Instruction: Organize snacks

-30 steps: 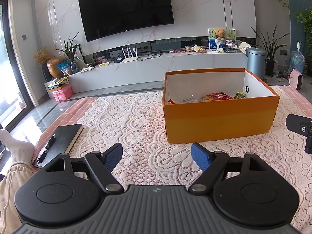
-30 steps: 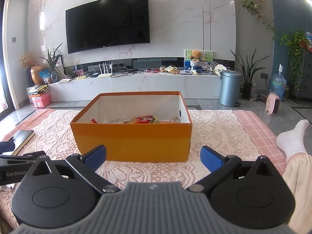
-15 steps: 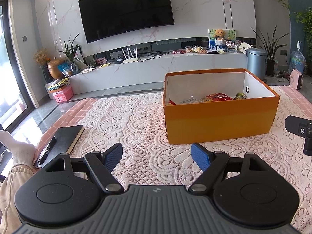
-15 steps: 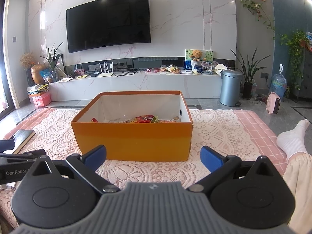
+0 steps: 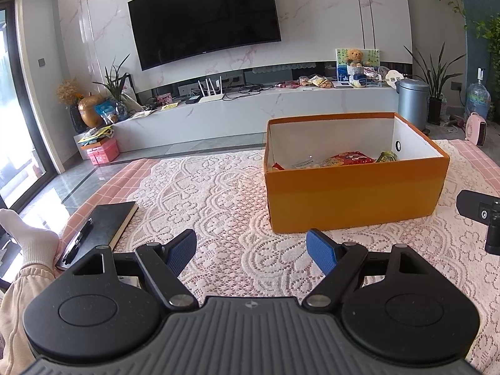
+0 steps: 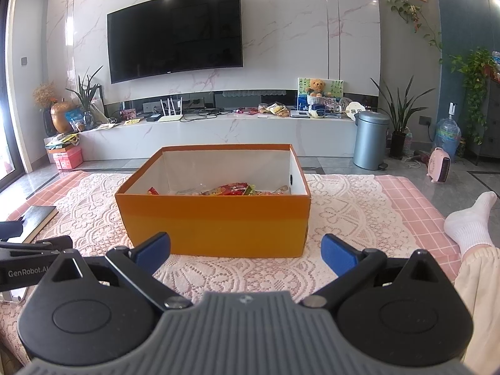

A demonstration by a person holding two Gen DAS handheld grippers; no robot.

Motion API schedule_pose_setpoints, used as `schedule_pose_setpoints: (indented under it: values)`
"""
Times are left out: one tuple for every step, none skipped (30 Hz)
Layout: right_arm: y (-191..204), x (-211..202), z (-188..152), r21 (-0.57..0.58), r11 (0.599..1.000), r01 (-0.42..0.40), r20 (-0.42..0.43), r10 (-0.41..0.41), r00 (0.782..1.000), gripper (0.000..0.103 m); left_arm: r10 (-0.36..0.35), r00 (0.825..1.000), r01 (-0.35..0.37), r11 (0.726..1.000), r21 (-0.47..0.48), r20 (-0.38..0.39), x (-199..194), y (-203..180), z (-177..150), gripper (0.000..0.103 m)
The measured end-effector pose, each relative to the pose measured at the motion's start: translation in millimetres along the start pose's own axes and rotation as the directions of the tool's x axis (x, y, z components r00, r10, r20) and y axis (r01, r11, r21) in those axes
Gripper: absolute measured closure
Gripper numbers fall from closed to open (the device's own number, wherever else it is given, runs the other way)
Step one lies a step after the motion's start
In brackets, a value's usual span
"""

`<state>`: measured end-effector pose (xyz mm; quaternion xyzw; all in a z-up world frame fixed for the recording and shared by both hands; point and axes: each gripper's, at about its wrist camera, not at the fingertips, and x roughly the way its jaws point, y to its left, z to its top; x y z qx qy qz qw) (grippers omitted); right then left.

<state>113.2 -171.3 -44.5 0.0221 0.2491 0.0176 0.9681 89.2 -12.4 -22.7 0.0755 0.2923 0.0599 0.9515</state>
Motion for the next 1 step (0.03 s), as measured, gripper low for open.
schedule_pose_setpoints:
  values:
    - [0.1,0.3,-0.5,-0.001,1.0,-0.001,-0.001,0.001,1.0,0.004,0.001,1.0,-0.001,1.0,-0.002,-0.001,-0.3,0.4,0.6,0.009]
